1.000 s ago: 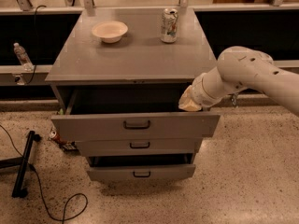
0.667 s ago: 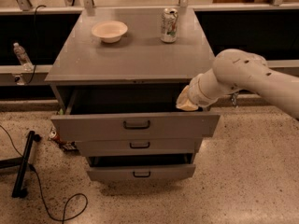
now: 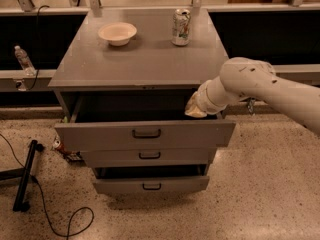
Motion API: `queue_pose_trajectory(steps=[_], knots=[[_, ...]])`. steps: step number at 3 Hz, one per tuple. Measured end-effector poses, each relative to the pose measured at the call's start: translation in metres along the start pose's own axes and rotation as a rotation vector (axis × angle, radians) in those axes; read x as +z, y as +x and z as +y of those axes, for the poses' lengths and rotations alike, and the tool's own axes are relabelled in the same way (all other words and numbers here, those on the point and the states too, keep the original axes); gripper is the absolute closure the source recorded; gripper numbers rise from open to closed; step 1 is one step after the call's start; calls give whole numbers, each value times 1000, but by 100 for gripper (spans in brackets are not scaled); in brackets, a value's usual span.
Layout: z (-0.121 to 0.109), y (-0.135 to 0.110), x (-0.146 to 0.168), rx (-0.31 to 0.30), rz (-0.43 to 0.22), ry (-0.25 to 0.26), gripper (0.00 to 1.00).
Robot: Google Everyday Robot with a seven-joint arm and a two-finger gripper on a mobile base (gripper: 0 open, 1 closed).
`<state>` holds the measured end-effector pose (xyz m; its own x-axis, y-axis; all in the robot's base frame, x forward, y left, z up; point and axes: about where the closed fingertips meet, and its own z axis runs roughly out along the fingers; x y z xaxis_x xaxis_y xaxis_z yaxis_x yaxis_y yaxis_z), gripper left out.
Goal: Open top drawer
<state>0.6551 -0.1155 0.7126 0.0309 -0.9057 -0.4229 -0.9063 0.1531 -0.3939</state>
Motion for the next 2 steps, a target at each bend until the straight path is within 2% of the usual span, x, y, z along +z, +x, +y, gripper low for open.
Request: queue_pose_trajectory(steps=[2], knots=[[5,10,31,10,24,-28,100]])
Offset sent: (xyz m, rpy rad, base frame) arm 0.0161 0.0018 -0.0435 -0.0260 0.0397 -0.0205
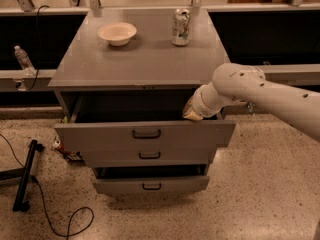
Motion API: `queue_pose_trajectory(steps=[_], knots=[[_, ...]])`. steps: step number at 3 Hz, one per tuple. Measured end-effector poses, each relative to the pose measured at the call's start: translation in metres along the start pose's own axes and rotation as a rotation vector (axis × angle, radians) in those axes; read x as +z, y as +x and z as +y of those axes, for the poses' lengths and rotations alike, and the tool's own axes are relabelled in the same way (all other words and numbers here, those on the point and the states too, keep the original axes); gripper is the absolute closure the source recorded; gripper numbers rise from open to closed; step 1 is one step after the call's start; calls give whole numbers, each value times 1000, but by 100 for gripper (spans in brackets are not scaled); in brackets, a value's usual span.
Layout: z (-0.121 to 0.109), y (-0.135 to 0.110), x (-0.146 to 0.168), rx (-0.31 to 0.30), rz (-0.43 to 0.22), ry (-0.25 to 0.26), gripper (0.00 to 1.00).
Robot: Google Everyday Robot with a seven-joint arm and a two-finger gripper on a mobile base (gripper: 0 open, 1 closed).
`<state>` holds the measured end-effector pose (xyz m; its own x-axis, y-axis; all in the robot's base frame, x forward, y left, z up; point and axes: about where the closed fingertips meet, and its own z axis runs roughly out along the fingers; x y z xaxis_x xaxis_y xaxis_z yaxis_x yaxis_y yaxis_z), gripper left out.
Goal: Open top drawer
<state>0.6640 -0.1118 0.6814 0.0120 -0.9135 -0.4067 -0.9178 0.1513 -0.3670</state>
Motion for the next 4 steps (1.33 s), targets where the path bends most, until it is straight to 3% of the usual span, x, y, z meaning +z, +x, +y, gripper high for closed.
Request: queue_pose_trajectory(steps=[1,4], knots=[[8,6,2,7,15,-24,100],[74,24,-22,58,48,-206,100]])
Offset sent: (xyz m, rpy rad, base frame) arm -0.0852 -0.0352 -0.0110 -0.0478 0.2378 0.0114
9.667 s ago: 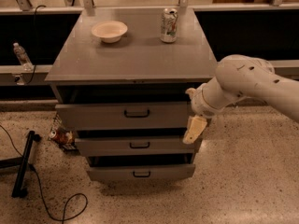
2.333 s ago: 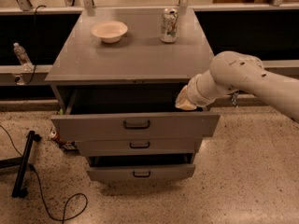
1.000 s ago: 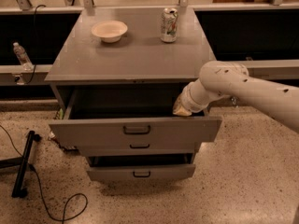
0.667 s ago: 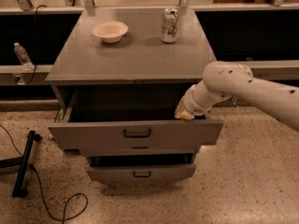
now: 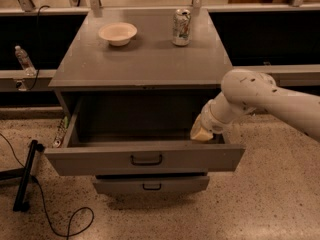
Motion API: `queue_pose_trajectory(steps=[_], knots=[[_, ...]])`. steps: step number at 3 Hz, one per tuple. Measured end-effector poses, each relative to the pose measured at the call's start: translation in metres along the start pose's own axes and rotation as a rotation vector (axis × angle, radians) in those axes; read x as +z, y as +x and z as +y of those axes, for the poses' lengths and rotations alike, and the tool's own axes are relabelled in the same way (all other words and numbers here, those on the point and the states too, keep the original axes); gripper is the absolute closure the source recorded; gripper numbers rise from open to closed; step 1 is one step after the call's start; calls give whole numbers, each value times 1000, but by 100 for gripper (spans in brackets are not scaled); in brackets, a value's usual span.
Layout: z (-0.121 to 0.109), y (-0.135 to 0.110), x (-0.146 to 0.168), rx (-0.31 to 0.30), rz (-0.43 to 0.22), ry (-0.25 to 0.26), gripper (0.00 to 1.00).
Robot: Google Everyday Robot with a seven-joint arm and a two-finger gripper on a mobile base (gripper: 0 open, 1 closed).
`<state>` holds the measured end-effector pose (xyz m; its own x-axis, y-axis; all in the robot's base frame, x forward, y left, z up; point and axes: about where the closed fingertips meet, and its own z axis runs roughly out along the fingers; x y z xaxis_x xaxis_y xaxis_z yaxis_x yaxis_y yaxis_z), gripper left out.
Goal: Open top drawer
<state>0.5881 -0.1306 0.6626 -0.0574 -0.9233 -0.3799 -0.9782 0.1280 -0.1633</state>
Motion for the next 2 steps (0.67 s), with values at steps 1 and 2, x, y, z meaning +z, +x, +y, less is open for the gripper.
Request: queue_pose_trajectory(steps=[1,2], knots=[[44,9,3,39,13,-130,100],[44,9,3,39,13,-130,100]])
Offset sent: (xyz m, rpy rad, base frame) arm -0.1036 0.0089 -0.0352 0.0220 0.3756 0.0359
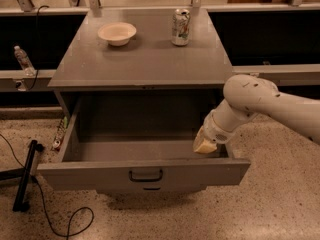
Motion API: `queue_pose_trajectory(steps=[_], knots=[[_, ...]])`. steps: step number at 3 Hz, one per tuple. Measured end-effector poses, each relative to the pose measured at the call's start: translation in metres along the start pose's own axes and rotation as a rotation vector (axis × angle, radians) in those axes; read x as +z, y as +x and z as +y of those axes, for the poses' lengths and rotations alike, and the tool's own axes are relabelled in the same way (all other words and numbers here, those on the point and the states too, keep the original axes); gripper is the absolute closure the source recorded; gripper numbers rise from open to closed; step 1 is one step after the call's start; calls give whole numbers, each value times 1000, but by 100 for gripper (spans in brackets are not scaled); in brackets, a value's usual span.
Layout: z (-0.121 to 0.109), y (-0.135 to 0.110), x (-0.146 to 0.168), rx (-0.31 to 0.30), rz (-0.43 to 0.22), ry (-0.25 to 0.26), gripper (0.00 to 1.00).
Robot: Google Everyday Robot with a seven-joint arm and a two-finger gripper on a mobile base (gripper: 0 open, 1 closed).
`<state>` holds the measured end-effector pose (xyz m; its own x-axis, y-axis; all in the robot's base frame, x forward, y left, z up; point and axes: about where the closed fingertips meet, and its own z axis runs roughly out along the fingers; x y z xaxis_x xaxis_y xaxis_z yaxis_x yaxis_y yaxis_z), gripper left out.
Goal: Open top drawer
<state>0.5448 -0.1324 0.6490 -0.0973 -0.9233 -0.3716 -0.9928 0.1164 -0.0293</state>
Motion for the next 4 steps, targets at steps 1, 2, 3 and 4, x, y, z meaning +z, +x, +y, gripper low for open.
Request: queue_pose_trajectory(steps=[1,2,3,4], knots=[[18,-1,11,28,0,-76,100],[21,-6,13,42,-5,-110,100],[7,-13,5,50,-34,-85,100],[-16,-18,-39,67,-78,23,100]])
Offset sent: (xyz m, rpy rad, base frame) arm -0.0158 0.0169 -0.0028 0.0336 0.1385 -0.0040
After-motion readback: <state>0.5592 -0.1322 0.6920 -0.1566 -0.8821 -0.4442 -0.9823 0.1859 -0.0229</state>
